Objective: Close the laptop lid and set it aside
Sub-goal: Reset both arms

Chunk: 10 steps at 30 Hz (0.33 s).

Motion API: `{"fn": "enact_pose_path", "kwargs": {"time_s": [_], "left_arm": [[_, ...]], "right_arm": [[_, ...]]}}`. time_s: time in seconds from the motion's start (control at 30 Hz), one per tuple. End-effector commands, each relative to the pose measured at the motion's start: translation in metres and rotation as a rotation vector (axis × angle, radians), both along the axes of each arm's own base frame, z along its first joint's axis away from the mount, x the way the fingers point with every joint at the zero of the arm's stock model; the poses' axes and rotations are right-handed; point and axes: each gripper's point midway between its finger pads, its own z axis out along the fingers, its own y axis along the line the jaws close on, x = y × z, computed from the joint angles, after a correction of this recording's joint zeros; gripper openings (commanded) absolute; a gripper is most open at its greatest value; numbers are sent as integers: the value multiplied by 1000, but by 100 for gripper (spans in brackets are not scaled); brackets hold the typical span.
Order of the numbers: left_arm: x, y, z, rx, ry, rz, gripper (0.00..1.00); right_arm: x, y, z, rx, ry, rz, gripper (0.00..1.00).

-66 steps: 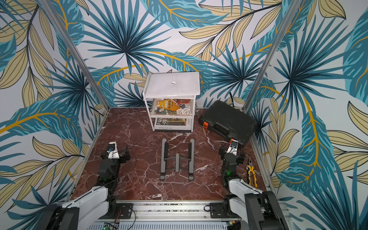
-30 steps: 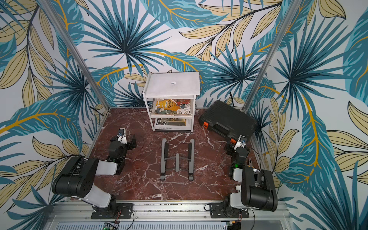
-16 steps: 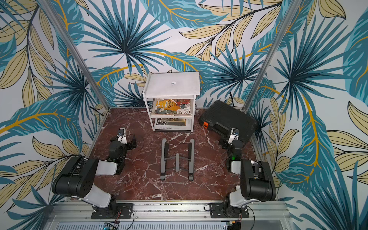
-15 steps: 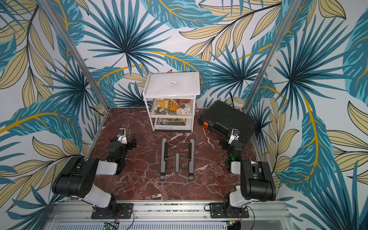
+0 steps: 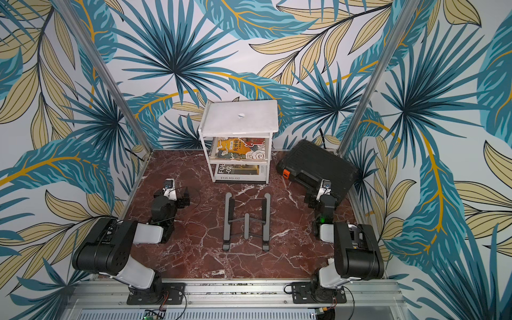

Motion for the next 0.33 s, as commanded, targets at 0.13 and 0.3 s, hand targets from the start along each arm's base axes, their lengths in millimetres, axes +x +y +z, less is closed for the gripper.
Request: {"fn": "enact_pose_path", "kwargs": {"time_s": [0.13, 0.3], "left_arm": [[-1, 2, 0, -1, 2, 4, 100], [-1, 2, 0, -1, 3, 4, 100]], "right_arm": [[2, 6, -2, -9, 17, 29, 99], [1, 7, -1, -10, 11, 37, 99]]}}
